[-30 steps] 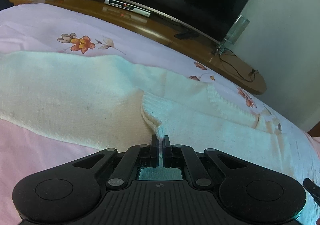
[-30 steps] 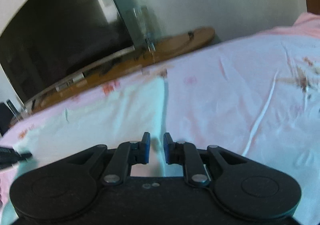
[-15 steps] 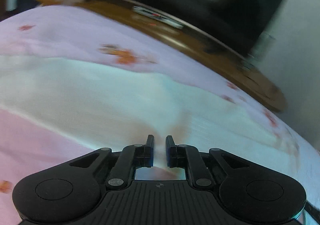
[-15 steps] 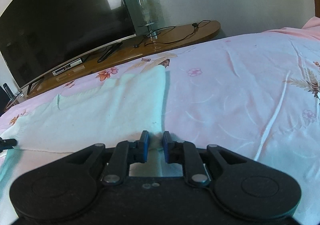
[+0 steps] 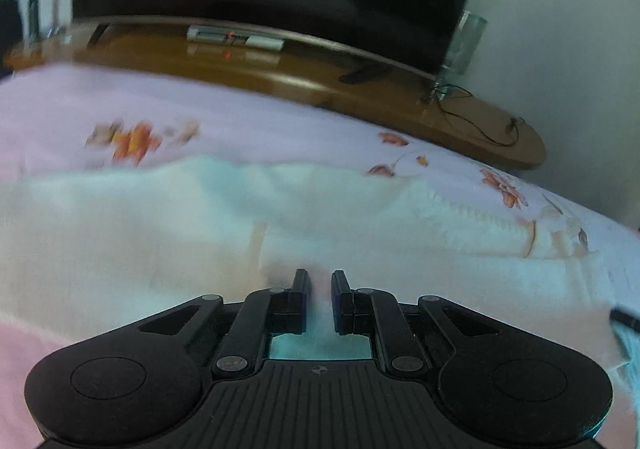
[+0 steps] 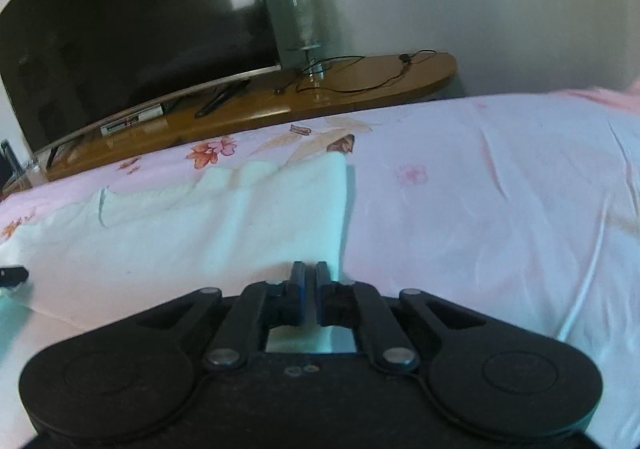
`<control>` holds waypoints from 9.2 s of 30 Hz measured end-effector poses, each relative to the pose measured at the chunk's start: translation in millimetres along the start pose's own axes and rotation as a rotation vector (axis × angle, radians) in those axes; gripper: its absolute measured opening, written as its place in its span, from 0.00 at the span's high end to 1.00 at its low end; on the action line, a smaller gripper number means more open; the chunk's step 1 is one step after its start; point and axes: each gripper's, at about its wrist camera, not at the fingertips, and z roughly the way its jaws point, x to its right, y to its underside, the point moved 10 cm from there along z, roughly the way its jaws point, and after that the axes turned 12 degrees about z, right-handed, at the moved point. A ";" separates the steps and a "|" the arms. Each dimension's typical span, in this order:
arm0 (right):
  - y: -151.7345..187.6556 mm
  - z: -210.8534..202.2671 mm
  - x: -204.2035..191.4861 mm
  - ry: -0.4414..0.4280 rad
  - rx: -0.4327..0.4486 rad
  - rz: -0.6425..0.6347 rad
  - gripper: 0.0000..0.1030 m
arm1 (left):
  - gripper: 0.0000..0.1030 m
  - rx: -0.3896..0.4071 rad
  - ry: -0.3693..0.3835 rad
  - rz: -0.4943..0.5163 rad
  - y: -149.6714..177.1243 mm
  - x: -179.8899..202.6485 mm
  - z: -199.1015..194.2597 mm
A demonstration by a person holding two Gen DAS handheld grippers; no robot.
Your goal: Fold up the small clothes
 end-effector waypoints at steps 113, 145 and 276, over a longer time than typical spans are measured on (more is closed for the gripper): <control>46.9 79.7 -265.1 -0.527 -0.285 0.273 0.96 | 0.33 0.079 -0.262 -0.203 77.6 -138.7 -77.7; -12.6 -35.2 -82.3 -0.347 0.008 0.192 0.96 | 0.33 0.046 -0.094 -0.100 47.8 -38.6 -45.5; -18.1 -20.5 30.3 -0.124 0.111 0.190 0.85 | 0.50 0.225 -0.014 0.002 -25.5 -43.5 -5.1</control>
